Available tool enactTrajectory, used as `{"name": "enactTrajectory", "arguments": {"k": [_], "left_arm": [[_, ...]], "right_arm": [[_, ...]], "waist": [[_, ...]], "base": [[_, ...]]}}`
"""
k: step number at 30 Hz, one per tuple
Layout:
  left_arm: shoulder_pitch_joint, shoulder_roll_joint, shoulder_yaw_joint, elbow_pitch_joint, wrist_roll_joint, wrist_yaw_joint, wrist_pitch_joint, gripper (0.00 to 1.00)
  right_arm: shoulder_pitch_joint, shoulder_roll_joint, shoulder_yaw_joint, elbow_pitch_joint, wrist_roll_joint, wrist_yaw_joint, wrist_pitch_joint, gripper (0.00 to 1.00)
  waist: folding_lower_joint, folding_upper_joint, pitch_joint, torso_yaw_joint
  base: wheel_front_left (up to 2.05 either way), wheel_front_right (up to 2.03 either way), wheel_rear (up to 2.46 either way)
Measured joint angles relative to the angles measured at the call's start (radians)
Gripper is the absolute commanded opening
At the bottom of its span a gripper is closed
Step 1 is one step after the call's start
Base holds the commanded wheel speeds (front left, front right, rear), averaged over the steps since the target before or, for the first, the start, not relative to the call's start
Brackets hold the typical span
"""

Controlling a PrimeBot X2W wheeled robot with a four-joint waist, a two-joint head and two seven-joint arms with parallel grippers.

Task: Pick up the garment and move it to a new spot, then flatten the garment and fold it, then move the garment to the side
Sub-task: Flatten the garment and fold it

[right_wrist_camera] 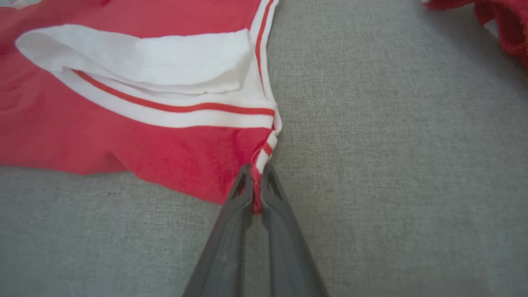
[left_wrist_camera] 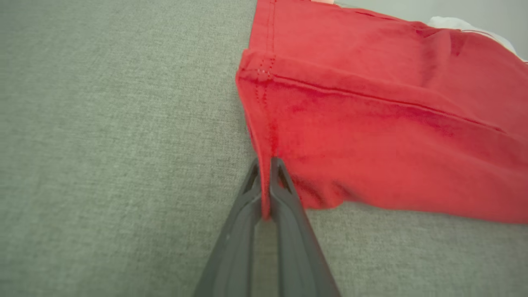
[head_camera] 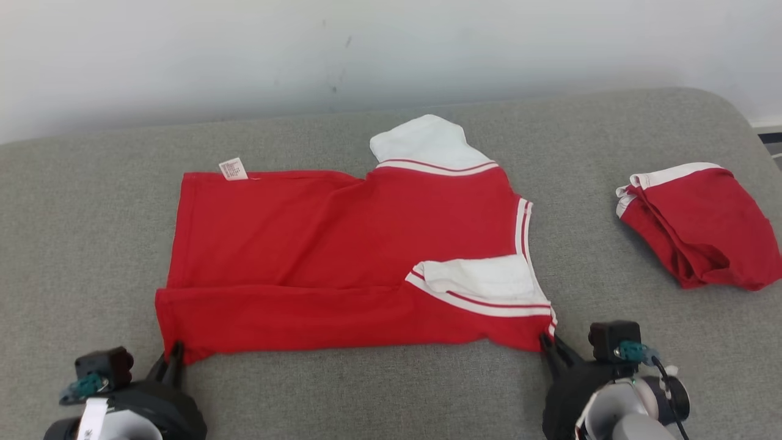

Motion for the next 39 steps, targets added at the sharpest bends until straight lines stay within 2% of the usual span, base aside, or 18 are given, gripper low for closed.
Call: {"name": "enactTrajectory", "arguments": {"k": [3,6,13,14,21,29,33,39], "left_arm": [[0.034,0.004,0.008,-0.017,-0.03,-0.002,-0.008,0.0],[0.075,0.013,0.008,-0.048,-0.042,-0.009,-0.012,0.0],[0.189,0.038,-0.003,-0.143,-0.077,-0.01,-0.017,0.0],[0.206,0.042,-0.01,-0.163,-0.095,-0.014,-0.017,0.0],[0.303,0.084,-0.077,-0.316,-0.143,-0.017,0.006,0.0],[0.391,0.138,-0.076,-0.48,-0.19,-0.017,0.034,0.0],[0.438,0.151,-0.066,-0.522,-0.215,-0.017,0.063,0.0],[0.486,0.159,-0.067,-0.595,-0.238,-0.017,0.121,0.0]], "right_arm": [[0.048,-0.016,0.0,-0.039,0.02,0.031,0.019,0.0],[0.099,-0.037,-0.002,-0.085,0.033,0.047,0.039,0.0],[0.215,-0.079,-0.031,-0.227,0.076,0.057,0.083,0.0],[0.233,-0.083,-0.032,-0.252,0.082,0.067,0.095,0.0],[0.33,-0.132,-0.06,-0.421,0.11,0.07,0.157,0.0],[0.434,-0.166,-0.113,-0.615,0.139,0.034,0.224,0.0],[0.468,-0.169,-0.11,-0.651,0.155,0.023,0.277,0.0],[0.484,-0.178,-0.123,-0.686,0.152,-0.03,0.348,0.0]], "waist": [[0.0,0.0,-0.011,-0.001],[-0.0001,0.0,-0.02,-0.001],[-0.0001,0.0,-0.035,0.006],[-0.0001,0.0,-0.034,0.007],[-0.0001,0.0,-0.029,0.013],[0.0,0.0,-0.021,0.015],[0.0,0.0,-0.015,0.014],[0.0,0.0,-0.003,0.013]], "base": [[0.0,0.0,0.0],[0.0,0.0,0.0],[0.0,0.0,0.0],[0.0,0.0,0.0],[0.0,0.0,0.0],[0.0,0.0,0.0],[0.0,0.0,0.0],[0.0,0.0,0.0]]}}
